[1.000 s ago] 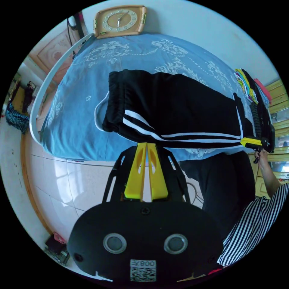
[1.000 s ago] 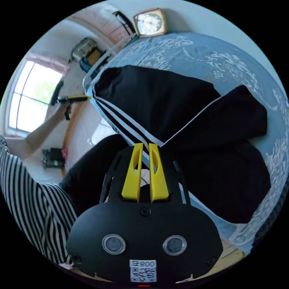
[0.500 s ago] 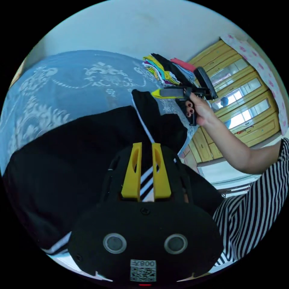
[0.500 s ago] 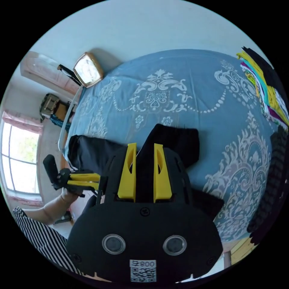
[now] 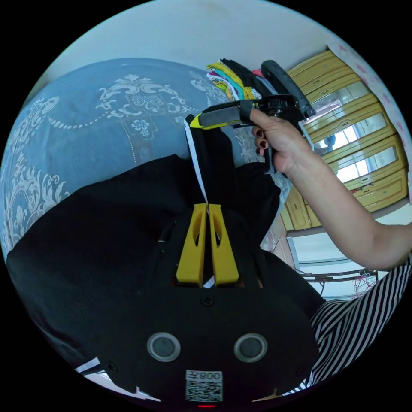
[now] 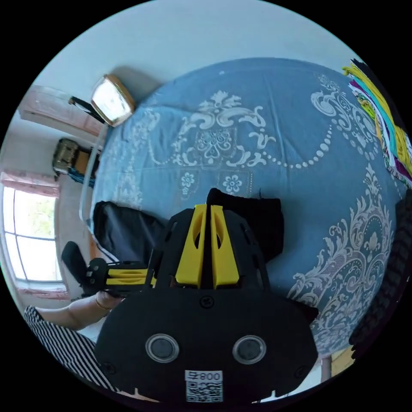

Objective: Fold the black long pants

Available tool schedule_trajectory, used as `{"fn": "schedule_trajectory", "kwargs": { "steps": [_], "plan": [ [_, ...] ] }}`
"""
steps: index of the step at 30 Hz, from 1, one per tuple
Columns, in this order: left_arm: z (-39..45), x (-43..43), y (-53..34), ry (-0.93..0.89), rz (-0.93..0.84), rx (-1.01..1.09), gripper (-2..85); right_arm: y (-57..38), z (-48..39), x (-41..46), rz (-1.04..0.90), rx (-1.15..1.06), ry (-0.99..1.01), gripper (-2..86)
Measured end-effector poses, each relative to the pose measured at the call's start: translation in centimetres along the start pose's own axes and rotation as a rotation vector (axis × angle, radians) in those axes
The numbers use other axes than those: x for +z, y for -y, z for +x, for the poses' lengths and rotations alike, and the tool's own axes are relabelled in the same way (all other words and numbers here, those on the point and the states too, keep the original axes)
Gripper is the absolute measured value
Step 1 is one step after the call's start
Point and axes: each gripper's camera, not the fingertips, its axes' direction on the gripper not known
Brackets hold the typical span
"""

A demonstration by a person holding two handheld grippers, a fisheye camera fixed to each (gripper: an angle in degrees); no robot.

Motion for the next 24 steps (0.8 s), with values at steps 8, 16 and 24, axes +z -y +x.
{"fn": "schedule_trajectory", "kwargs": {
  "steps": [8,16,24],
  "plan": [
    [3.5,0.8,-3.2,-0.075,0.06,0.196,0.4,-13.5,7.9,-14.1,0.26,0.076,0.282,0.9],
    [6.8,8.4,-6.1,-0.006,-0.203,0.382,0.4,-27.5,17.3,-13.2,0.305,0.408,0.403,0.8],
    [5.8,10.4,-8.1,0.004,-0.305,0.379,0.6,-30.6,18.9,-12.4,0.243,0.446,0.375,0.9]
  ]
}}
